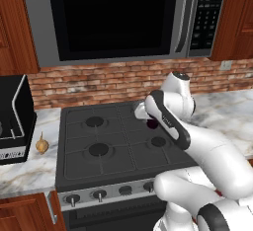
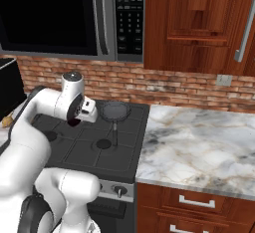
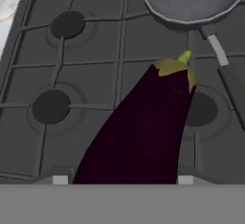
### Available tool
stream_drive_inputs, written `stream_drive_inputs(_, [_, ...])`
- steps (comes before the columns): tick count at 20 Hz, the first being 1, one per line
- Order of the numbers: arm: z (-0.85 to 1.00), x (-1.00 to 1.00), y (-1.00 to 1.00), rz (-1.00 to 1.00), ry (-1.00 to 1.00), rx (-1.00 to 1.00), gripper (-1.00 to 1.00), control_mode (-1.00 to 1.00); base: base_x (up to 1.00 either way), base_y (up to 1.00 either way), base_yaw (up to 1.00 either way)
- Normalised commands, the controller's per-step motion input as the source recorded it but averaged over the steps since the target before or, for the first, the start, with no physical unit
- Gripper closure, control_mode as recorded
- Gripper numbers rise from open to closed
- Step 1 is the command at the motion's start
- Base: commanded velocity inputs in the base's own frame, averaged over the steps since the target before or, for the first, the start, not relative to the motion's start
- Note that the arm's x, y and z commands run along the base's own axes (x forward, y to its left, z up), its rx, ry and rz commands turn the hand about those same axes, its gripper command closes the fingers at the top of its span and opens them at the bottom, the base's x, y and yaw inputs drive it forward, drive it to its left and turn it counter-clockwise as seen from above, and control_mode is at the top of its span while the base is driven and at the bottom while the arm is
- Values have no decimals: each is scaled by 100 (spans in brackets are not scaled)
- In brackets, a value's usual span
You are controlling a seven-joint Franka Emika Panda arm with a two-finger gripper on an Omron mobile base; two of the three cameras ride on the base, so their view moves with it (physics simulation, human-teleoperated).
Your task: Put the onion and eggplant in the pan. Then turn on the rear right burner and set the heat to medium.
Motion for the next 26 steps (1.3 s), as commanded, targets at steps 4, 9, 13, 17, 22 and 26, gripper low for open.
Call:
stream_drive_inputs(4, [7,0,-66,-1,-2,-22,100,-100,0,0,0])
stream_drive_inputs(9, [1,14,-43,-2,0,-15,100,-100,0,0,0])
stream_drive_inputs(13, [0,63,-4,0,0,0,100,-100,0,0,0])
stream_drive_inputs(17, [0,55,0,0,0,1,100,-100,0,0,0])
stream_drive_inputs(22, [-7,69,-11,0,0,0,100,-100,0,0,0])
stream_drive_inputs(26, [-26,47,-14,0,0,0,100,-100,0,0,0])
